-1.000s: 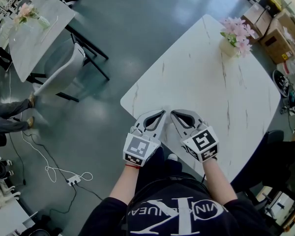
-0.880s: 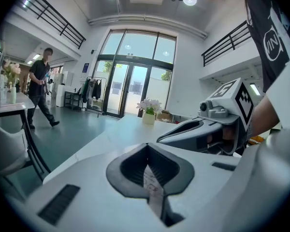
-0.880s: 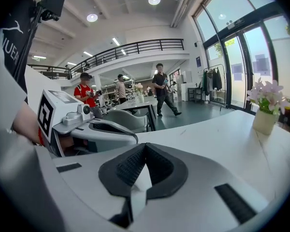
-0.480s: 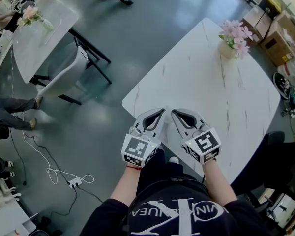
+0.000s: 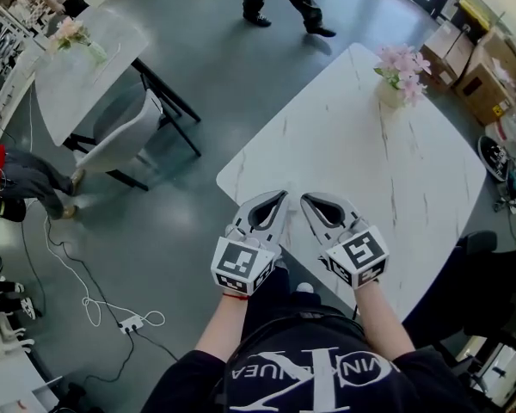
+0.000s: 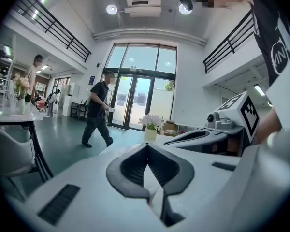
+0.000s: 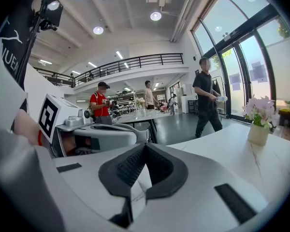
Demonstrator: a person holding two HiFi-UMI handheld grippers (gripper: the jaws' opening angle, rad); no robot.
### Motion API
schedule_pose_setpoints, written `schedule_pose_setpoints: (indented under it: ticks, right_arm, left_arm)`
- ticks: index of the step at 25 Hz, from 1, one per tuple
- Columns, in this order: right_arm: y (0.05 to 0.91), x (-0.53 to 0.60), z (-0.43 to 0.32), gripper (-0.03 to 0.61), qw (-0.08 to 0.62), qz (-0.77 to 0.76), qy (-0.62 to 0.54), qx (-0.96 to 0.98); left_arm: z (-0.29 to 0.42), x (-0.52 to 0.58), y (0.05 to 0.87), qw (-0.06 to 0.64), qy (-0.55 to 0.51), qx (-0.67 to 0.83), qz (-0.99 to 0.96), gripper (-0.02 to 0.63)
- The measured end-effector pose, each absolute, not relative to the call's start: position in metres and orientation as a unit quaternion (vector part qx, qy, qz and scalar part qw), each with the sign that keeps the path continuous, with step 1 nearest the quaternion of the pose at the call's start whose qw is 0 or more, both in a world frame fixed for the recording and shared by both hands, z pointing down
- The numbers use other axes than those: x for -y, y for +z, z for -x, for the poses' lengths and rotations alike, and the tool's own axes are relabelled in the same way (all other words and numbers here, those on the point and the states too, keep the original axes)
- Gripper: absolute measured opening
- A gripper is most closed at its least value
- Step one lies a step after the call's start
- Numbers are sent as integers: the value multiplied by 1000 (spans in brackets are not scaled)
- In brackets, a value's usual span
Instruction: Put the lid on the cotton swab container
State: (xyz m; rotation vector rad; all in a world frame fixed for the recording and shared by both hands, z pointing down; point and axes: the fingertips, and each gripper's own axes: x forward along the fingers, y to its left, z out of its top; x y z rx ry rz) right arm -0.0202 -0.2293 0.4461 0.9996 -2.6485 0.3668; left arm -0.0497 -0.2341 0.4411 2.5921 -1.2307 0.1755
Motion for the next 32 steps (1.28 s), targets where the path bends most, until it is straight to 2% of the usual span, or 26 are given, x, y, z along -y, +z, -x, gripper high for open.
schedule_pose_setpoints:
  ticks: [32]
  right_arm:
    - [385,112,4,2,95,-328,94,935]
  left_arm:
    - [49,117,391,124,14,486,-865,5]
